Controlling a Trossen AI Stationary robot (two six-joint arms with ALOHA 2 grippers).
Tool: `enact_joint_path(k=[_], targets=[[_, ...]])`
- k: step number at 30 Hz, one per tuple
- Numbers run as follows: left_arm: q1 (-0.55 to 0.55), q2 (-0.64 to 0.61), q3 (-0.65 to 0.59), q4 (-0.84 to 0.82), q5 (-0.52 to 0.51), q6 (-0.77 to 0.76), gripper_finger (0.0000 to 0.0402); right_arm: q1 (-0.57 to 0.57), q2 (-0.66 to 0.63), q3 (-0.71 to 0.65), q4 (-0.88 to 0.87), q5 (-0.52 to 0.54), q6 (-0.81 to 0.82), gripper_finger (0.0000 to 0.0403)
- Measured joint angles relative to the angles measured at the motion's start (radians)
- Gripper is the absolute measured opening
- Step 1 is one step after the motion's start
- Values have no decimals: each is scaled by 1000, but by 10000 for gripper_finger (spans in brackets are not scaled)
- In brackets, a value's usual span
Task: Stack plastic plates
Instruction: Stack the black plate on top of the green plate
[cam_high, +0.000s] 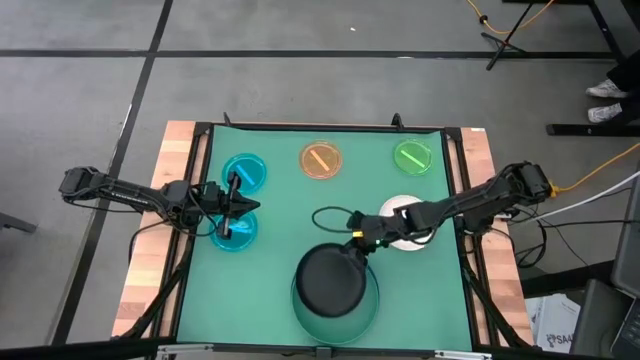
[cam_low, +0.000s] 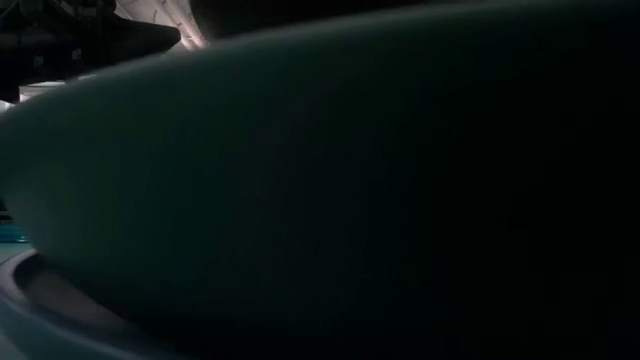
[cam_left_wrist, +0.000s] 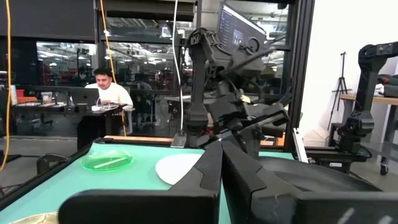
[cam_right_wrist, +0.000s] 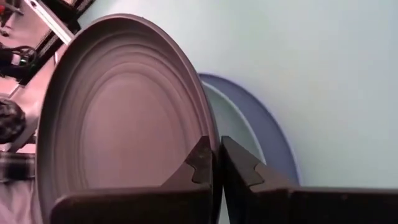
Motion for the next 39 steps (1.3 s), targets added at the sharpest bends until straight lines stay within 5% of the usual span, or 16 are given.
enact_joint_path(k=[31,39], targets=[[0,0,0,-8,-27,3,4,76,161,0,-6,-1,130,9],[0,0,0,-9,-30,3,4,75,161,0,-17,-20,164,82]])
